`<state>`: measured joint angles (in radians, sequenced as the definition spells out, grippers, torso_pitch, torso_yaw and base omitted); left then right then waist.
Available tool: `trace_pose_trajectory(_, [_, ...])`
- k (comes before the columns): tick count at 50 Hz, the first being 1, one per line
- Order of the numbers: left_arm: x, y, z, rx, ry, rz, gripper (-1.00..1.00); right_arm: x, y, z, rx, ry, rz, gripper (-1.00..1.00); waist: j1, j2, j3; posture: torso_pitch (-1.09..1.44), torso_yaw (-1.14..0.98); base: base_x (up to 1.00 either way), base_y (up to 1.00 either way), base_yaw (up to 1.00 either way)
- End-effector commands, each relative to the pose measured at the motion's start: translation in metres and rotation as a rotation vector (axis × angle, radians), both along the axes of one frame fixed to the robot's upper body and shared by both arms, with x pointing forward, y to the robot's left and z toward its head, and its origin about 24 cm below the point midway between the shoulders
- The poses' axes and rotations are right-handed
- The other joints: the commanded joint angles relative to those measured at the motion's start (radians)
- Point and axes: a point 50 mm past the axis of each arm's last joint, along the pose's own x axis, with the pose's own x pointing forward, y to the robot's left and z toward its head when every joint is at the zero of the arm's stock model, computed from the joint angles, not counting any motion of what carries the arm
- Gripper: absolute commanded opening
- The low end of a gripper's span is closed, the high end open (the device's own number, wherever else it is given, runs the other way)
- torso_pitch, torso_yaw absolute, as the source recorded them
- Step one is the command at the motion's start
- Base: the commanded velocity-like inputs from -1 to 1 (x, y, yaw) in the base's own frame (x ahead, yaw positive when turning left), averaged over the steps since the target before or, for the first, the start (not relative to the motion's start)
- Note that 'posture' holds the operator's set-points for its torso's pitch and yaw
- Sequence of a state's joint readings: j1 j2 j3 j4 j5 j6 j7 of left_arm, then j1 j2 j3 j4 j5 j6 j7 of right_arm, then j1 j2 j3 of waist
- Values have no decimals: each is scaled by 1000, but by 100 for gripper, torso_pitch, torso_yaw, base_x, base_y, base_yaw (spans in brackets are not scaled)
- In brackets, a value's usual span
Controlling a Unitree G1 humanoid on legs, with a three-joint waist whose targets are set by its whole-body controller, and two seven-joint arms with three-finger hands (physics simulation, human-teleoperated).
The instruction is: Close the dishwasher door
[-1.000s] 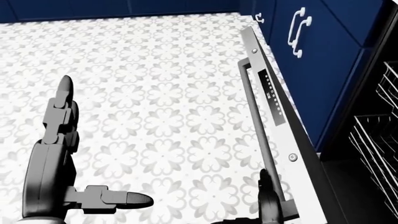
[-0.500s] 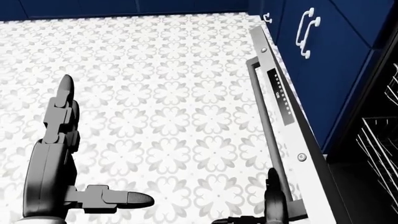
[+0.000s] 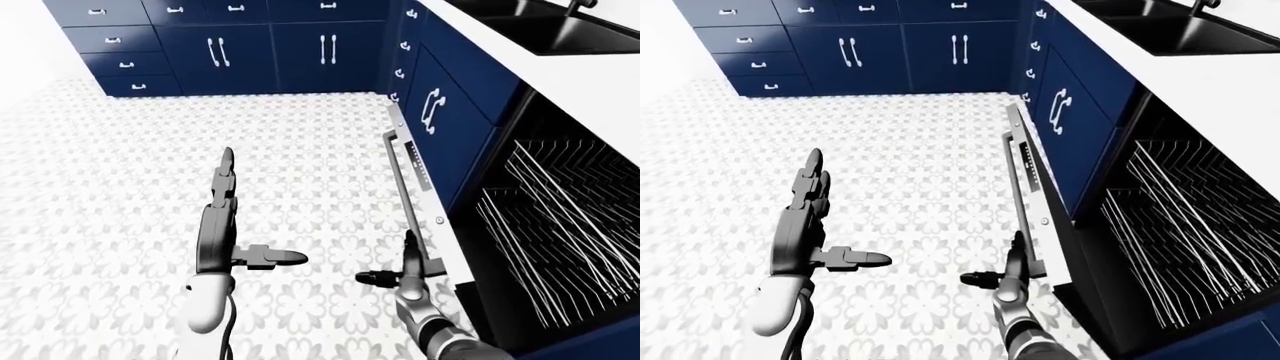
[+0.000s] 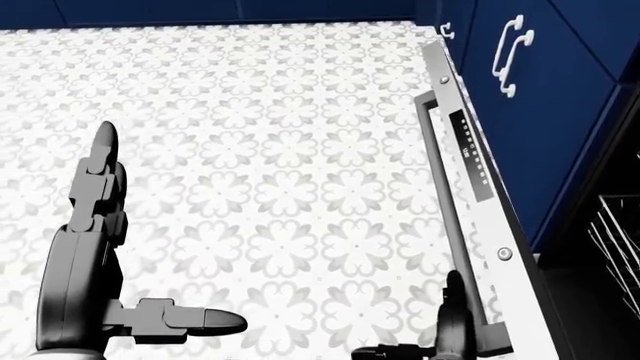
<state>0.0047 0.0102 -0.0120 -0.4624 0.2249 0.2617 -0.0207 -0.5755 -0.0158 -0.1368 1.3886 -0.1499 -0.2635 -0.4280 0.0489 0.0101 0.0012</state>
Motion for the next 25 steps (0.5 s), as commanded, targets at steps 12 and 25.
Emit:
trace_pose_trajectory(12, [-2, -1, 15, 0, -85, -3, 100, 7, -35, 15, -120, -50, -227, 100, -6, -7, -19, 0, 0, 0, 0, 0])
trace_pose_trajectory(25, [-3, -1, 15, 1, -86, -6, 100, 4, -39, 14, -144, -44, -243, 100, -2, -9, -19, 0, 0, 0, 0, 0])
